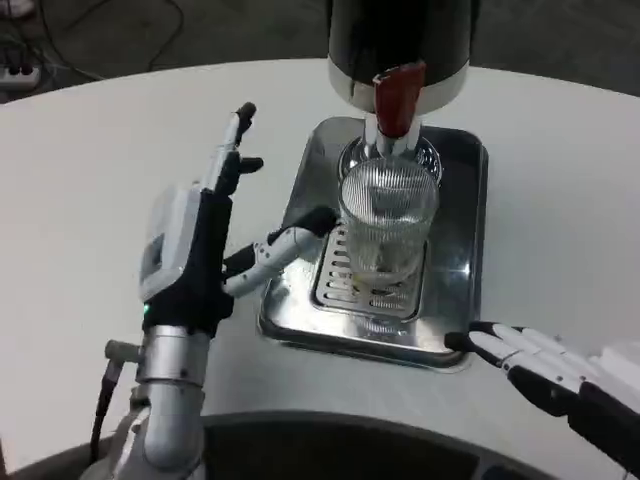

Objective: Grasp the cup under the faucet to collect the drink, then remove the cup.

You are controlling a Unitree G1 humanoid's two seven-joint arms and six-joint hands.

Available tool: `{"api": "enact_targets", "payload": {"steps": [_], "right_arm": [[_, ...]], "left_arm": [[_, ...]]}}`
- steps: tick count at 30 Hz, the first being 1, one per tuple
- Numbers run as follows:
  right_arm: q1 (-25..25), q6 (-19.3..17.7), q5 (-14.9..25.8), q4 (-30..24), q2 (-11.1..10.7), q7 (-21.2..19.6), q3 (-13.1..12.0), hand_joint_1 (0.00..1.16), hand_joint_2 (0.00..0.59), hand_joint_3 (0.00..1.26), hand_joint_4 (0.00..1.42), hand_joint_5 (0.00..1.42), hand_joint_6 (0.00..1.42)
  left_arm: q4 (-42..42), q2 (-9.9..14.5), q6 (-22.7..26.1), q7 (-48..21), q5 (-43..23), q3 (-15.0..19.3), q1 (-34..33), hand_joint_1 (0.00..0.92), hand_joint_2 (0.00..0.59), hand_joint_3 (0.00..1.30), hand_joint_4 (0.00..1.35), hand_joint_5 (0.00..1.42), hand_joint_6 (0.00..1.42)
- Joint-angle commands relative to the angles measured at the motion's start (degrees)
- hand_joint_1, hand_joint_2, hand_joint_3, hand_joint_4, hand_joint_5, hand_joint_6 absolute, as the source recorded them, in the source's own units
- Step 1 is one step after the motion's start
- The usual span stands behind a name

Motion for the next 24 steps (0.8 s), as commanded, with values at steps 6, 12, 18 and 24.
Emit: {"api": "enact_targets", "payload": {"steps": [6,12,18,24], "right_arm": [[-1.08,1.4,-1.07,-0.76,0.18,-0.7,2.29,0.55,0.464,0.06,0.0,0.0,0.0],[-1.37,1.32,-1.47,-0.76,0.61,-0.78,2.55,0.55,0.464,0.06,0.0,0.0,0.0],[-0.98,0.91,-1.36,-0.76,1.07,-0.9,2.25,0.55,0.469,0.06,0.0,0.0,0.0],[-0.91,1.0,-1.38,-0.76,1.25,-1.03,2.34,0.55,0.473,0.06,0.0,0.0,0.0]], "left_arm": [[-25.93,-1.68,5.21,-20.01,-17.78,5.74,2.94,0.123,0.077,0.15,0.2,0.31,0.29],[-30.11,-3.64,11.07,-27.43,-23.6,7.85,-1.31,0.114,0.101,0.19,0.24,0.3,0.27],[-27.29,-5.56,13.36,-35.24,-27.03,7.38,-4.37,0.13,0.112,0.22,0.22,0.29,0.24],[-28.03,-8.14,15.38,-39.29,-28.47,6.85,-3.96,0.136,0.113,0.23,0.21,0.29,0.25]]}}
